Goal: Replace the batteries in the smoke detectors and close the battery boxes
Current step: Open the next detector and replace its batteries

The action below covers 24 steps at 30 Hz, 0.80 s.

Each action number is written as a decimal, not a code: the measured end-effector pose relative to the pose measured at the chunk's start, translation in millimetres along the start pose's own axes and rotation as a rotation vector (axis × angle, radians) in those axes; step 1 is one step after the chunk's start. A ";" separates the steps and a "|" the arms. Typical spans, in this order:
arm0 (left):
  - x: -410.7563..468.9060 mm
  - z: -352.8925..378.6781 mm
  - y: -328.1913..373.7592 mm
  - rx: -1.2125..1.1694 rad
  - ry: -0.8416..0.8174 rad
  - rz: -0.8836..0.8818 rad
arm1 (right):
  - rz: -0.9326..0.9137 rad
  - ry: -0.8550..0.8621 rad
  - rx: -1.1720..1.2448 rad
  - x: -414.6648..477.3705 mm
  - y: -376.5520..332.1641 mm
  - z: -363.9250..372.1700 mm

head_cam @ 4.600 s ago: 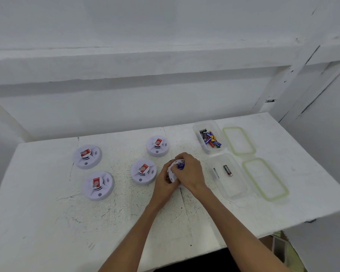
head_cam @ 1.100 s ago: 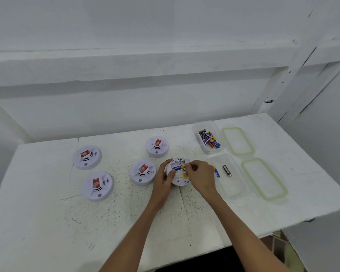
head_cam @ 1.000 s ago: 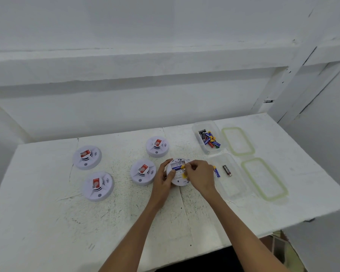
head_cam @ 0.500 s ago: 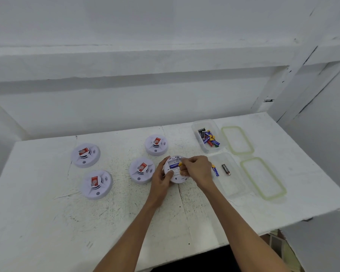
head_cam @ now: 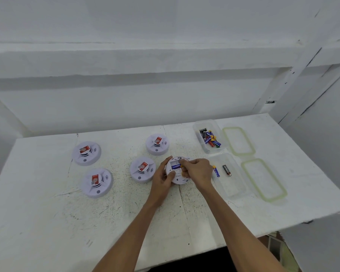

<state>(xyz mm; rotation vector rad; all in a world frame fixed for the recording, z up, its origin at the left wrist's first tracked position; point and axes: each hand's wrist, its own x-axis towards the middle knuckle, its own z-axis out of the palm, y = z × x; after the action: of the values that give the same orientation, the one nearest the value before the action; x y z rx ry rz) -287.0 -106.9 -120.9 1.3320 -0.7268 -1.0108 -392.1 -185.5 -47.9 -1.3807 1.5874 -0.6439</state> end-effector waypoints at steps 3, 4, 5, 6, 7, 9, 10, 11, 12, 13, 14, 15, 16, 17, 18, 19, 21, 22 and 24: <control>1.6 0.4 -0.8 0.010 -0.007 0.003 | -0.008 0.039 -0.039 0.4 2.2 2.8; 1.7 0.1 -0.5 0.009 0.000 0.002 | -0.002 0.044 -0.040 0.5 0.8 4.1; 1.4 -0.1 -0.2 0.008 0.007 0.003 | 0.006 0.047 -0.051 -0.2 -0.6 6.0; 1.2 -0.2 0.1 0.007 0.010 0.007 | 0.003 0.052 -0.077 -1.2 -2.3 8.2; 1.3 -0.2 0.2 0.004 0.007 0.015 | -0.007 0.062 -0.106 -2.2 -3.2 10.9; 1.2 -0.3 -0.7 -0.002 -0.003 0.023 | -0.027 0.082 -0.142 -5.3 -5.4 14.4; 1.1 0.3 -0.5 -0.003 -0.005 0.024 | -0.032 0.079 -0.157 -4.6 -6.0 14.3; 0.1 -1.0 0.0 0.001 -0.005 0.024 | -0.028 0.065 -0.165 -4.7 -7.4 13.6; 0.4 -0.3 -0.2 0.004 -0.006 0.022 | -0.018 0.054 -0.167 -2.6 -8.5 10.2; 0.3 -0.7 -0.5 0.005 -0.004 0.020 | -0.010 0.043 -0.160 -1.5 -9.6 7.7; 0.0 -0.9 -0.3 0.003 -0.003 0.020 | -0.011 0.033 -0.151 -0.3 -9.9 5.4; -0.3 -0.4 -0.1 -0.003 -0.004 0.021 | -0.015 0.026 -0.144 0.5 -9.0 3.7; -0.4 0.1 0.0 -0.007 -0.003 0.021 | -0.019 0.022 -0.142 1.3 -8.4 2.8; -0.4 0.4 0.1 -0.010 -0.003 0.018 | -0.015 0.018 -0.133 1.3 -7.3 2.0; -0.7 0.5 -0.1 -0.015 -0.002 0.008 | -0.013 0.009 -0.113 0.2 -5.7 0.9; -0.4 0.1 0.3 -0.023 0.000 0.001 | -0.019 0.002 -0.075 -0.8 -4.7 -0.3; -0.1 -0.1 0.2 -0.037 0.013 -0.013 | -0.048 0.005 -0.009 -5.1 -4.8 -8.6; -0.2 -0.2 0.3 -0.044 0.018 -0.017 | -0.070 0.018 0.006 -6.7 -5.5 -15.4; 0.0 -0.4 0.8 -0.058 0.018 -0.026 | -0.117 0.065 0.008 -5.5 -5.2 -33.0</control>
<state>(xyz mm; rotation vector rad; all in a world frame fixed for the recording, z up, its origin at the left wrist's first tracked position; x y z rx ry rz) -286.6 -106.8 -120.1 1.3014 -0.6635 -1.0322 -418.6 -187.2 -27.0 -1.4677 1.5619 -0.7714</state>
